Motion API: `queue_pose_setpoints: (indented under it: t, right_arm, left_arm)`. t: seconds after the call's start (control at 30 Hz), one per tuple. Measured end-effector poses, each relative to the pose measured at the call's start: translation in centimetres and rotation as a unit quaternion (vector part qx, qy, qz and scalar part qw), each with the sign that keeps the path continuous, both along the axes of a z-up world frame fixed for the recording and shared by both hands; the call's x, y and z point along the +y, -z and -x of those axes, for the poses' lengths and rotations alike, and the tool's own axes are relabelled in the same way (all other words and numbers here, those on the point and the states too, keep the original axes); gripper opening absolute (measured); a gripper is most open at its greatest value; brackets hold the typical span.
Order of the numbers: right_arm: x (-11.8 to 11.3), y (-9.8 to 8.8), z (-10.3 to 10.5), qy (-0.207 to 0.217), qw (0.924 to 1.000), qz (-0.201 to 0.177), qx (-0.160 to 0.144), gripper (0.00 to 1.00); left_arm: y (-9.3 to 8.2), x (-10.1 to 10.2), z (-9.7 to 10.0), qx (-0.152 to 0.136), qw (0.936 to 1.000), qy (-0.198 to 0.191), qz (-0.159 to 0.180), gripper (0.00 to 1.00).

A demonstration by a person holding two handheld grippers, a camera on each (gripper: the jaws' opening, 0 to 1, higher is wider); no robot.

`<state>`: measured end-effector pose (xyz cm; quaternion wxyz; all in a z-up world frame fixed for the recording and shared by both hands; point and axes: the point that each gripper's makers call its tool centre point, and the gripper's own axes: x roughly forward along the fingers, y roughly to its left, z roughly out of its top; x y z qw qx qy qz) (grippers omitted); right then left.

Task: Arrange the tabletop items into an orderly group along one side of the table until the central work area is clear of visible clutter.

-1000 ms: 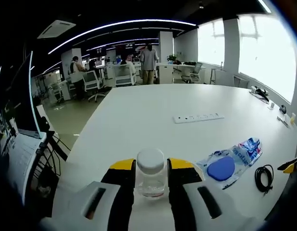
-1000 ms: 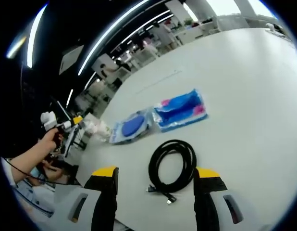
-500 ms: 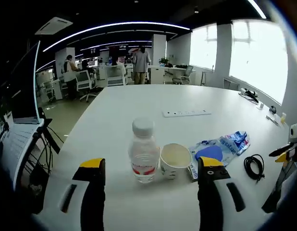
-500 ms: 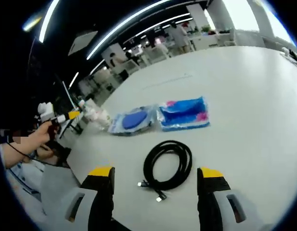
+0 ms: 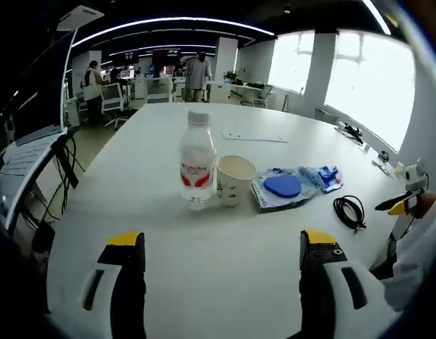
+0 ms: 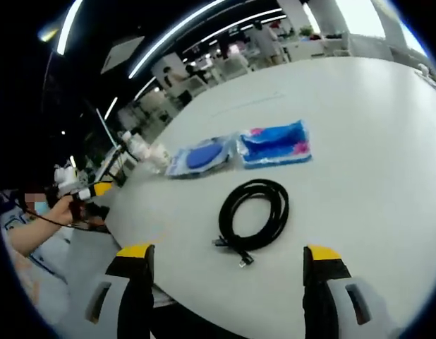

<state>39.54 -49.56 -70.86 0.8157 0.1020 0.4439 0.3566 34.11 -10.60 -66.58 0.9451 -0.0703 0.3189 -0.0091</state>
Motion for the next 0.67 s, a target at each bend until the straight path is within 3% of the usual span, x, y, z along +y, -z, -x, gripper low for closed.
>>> queue_pose_setpoints:
  t: [0.13, 0.67]
  right_arm:
    - [-0.1, 0.5, 1.1, -0.009, 0.9999, 0.004, 0.013, 0.90]
    - [-0.1, 1.2, 2.4, -0.007, 0.9991, -0.006, 0.040, 0.89]
  left_arm:
    - [1.0, -1.1, 1.8, 0.020, 0.9995, 0.020, -0.010, 0.91]
    - [1.8, -2.0, 3.8, 0.018, 0.9998, 0.005, 0.011, 0.89]
